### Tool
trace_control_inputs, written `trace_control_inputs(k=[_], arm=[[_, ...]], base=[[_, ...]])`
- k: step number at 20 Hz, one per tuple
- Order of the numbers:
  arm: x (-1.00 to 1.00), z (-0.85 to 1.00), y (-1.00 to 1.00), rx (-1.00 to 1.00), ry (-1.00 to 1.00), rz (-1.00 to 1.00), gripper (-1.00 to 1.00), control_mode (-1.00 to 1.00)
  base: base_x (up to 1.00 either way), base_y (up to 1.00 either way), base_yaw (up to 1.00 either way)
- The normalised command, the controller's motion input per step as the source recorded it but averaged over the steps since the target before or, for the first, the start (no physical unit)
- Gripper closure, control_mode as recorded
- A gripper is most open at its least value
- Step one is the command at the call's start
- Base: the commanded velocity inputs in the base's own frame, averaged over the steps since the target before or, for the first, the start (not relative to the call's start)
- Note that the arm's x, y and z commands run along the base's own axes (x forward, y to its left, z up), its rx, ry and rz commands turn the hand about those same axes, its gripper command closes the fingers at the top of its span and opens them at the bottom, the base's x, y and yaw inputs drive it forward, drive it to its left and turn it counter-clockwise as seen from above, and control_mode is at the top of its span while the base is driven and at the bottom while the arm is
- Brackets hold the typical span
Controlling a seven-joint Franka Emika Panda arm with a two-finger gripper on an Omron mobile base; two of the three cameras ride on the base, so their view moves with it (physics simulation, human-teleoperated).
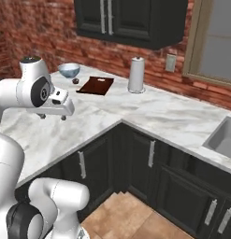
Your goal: Place the bowl with donut and the cupcake onto the tray.
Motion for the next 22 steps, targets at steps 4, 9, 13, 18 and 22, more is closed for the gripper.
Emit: trace_control_inputs(k=[4,9,13,18,22], arm=[[0.0,0.0,0.0,0.0,0.0,0.0,-1.0,1.0],[0.0,0.0,0.0,0.0,0.0,0.0,-1.0,1.0],[0.0,0.0,0.0,0.0,0.0,0.0,-1.0,1.0],[0.0,0.0,0.0,0.0,0.0,0.0,-1.0,1.0],[0.0,0.0,0.0,0.0,0.0,0.0,-1.0,1.0]], base=[[-1.0,0.01,0.29],[-1.0,0.22,0.24],[-1.0,0.54,0.19],[-1.0,0.61,0.18],[-1.0,0.56,0.18]])
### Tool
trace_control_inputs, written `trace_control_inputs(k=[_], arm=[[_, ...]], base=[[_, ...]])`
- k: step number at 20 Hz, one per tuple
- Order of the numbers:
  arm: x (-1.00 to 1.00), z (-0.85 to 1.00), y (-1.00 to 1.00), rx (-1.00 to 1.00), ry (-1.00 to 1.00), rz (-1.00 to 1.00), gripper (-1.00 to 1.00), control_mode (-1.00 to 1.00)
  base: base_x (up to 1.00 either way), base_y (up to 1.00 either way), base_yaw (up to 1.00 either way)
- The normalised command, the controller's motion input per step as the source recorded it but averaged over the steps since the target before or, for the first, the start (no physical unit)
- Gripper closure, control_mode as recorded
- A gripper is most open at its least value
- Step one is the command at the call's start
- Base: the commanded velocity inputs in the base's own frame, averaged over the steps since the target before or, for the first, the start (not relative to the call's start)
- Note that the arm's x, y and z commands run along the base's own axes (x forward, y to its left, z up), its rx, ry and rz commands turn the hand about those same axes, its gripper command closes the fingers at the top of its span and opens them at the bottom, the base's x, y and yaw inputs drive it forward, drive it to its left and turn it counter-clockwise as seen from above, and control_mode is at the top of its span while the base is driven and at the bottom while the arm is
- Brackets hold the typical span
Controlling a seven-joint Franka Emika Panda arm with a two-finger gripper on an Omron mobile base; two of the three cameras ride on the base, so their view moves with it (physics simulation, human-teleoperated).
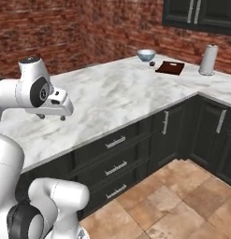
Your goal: Place the bowl with donut and the cupcake onto the tray.
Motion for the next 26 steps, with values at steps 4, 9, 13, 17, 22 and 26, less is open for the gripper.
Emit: trace_control_inputs(k=[4,9,13,17,22,26], arm=[[0.0,0.0,0.0,0.0,0.0,0.0,-1.0,1.0],[0.0,0.0,0.0,0.0,0.0,0.0,-1.0,1.0],[0.0,0.0,0.0,0.0,0.0,0.0,-1.0,1.0],[0.0,0.0,0.0,0.0,0.0,0.0,-1.0,1.0],[0.0,0.0,0.0,0.0,0.0,0.0,-1.0,1.0],[0.0,0.0,0.0,0.0,0.0,0.0,-1.0,1.0]], base=[[-1.0,0.52,0.24],[-0.78,0.73,0.6],[-0.66,0.85,0.65],[-0.92,0.99,0.48],[0.17,0.91,-0.03],[0.73,1.0,-0.32]])
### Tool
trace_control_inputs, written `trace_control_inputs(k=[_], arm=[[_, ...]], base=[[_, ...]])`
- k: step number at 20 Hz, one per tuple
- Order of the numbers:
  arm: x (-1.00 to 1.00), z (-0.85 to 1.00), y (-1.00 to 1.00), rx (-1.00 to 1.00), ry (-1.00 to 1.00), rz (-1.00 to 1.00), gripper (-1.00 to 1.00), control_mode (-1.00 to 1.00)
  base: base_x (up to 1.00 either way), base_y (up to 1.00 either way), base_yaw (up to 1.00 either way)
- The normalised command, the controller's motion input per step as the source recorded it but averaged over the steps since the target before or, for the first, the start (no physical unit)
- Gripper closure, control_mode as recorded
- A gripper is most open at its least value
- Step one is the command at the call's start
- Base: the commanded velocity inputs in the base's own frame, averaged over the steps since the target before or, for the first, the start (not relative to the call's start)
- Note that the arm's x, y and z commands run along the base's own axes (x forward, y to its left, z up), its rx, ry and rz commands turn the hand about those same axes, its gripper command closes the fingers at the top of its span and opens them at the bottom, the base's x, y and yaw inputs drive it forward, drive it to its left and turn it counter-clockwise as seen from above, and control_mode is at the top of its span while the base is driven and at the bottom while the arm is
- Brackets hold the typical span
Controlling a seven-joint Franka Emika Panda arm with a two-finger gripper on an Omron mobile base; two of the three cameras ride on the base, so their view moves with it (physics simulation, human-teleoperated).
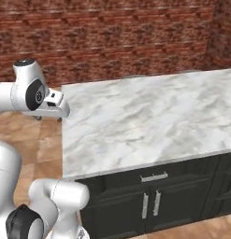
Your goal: Place the bowl with donut and the cupcake onto the tray.
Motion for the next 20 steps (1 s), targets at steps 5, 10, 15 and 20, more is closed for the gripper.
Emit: trace_control_inputs(k=[5,10,15,20], arm=[[0.0,0.0,0.0,0.0,0.0,0.0,-1.0,1.0],[0.0,0.0,0.0,0.0,0.0,0.0,-1.0,1.0],[0.0,0.0,0.0,0.0,0.0,0.0,-1.0,1.0],[0.0,0.0,0.0,0.0,0.0,0.0,-1.0,1.0]], base=[[0.97,1.0,-0.48],[0.89,1.0,-0.47],[0.11,1.0,-0.37],[-0.56,0.98,-0.25]])
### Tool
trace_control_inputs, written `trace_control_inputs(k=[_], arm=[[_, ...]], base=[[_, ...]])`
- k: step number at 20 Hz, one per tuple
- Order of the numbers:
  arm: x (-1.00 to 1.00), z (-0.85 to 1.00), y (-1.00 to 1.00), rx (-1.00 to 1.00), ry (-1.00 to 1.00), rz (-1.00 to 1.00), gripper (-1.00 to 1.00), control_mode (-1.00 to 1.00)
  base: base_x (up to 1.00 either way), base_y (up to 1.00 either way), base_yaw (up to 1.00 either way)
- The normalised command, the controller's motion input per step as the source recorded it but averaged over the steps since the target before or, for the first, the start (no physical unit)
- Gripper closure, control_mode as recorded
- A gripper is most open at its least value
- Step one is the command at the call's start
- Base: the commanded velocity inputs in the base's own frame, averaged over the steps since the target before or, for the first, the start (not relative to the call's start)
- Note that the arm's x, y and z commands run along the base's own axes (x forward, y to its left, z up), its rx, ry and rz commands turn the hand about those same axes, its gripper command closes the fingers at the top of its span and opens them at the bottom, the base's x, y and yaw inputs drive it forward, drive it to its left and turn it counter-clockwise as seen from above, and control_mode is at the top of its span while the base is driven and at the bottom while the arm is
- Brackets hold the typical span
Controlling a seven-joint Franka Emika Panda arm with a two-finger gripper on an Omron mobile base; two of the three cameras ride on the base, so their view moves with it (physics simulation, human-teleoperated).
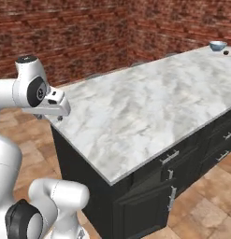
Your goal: Place the bowl with donut and the cupcake onto the tray.
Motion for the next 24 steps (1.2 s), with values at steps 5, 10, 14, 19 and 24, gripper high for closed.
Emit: trace_control_inputs(k=[5,10,14,19,24], arm=[[0.0,0.0,0.0,0.0,0.0,0.0,-1.0,1.0],[0.0,0.0,0.0,0.0,0.0,0.0,-1.0,1.0],[0.0,0.0,0.0,0.0,0.0,0.0,-1.0,1.0],[0.0,0.0,0.0,0.0,0.0,0.0,-1.0,1.0],[0.0,0.0,0.0,0.0,0.0,0.0,-1.0,1.0]], base=[[-0.52,0.9,-0.03],[0.9,1.0,-0.3],[1.0,1.0,-0.32],[0.77,1.0,-0.29],[0.67,1.0,-0.23]])
